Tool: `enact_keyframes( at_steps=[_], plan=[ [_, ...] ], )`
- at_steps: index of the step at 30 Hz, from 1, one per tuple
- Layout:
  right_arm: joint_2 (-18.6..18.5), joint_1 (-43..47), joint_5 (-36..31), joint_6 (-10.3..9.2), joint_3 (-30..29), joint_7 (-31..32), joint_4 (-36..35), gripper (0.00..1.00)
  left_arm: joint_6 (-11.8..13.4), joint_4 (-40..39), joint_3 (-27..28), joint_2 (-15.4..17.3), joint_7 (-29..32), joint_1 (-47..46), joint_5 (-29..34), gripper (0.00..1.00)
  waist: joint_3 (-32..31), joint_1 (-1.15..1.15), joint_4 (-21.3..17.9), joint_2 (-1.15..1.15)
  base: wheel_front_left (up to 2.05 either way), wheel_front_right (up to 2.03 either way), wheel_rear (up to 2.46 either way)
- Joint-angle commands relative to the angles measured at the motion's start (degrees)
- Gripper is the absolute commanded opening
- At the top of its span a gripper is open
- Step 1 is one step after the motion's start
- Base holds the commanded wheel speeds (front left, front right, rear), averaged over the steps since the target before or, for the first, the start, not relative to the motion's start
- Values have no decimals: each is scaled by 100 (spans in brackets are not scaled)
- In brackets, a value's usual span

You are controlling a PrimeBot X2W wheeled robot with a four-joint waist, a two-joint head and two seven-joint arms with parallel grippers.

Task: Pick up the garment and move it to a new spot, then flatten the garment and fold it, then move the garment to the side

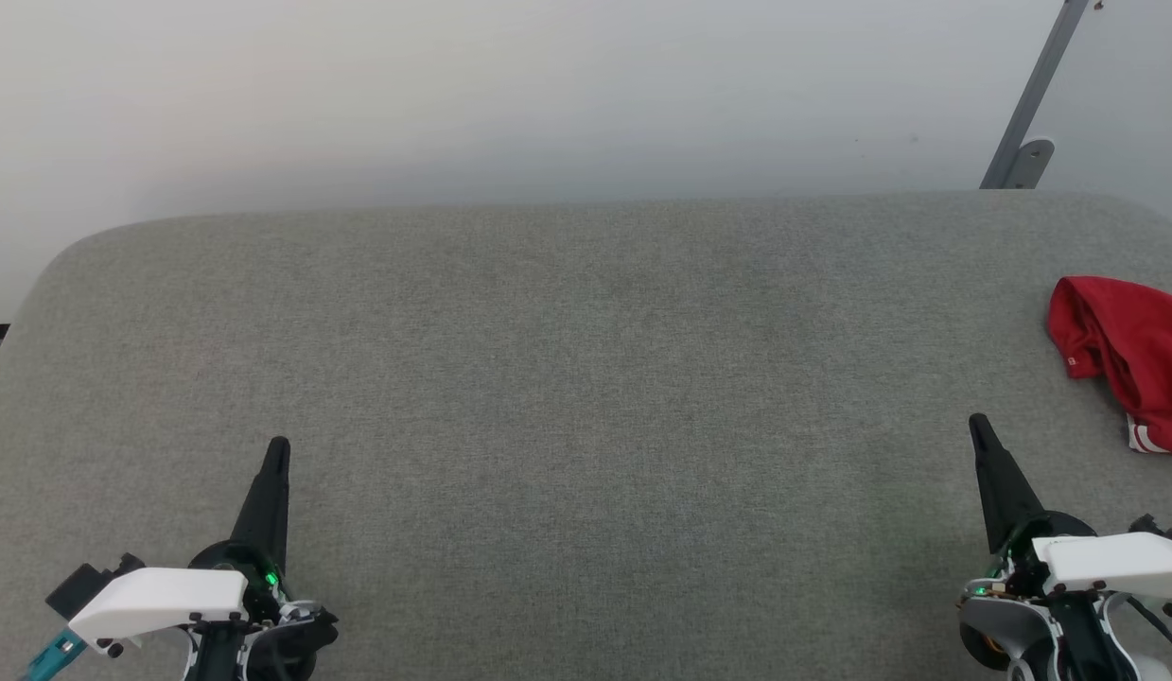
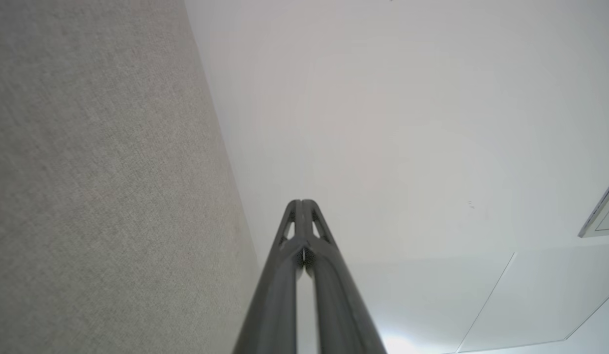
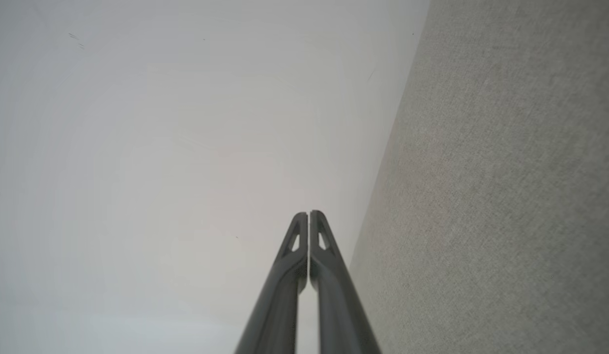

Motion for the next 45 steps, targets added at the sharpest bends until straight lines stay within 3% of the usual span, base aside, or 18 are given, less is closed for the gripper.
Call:
enact_keyframes(
  at_steps=[1,10,45],
  plan=[
    [40,-82,121,0,-7,40,22,0,2,4,29,2,47,-82,-123,0,-1,0,-7,0,0,0,0],
    [68,-115,403,0,-8,90,73,0,3,32,57,-17,135,-144,-425,0,-8,0,-43,0,0,0,0],
    [63,-100,382,0,-6,87,65,0,3,30,101,-49,159,-140,-351,0,-8,0,-43,0,0,0,0]
  ],
)
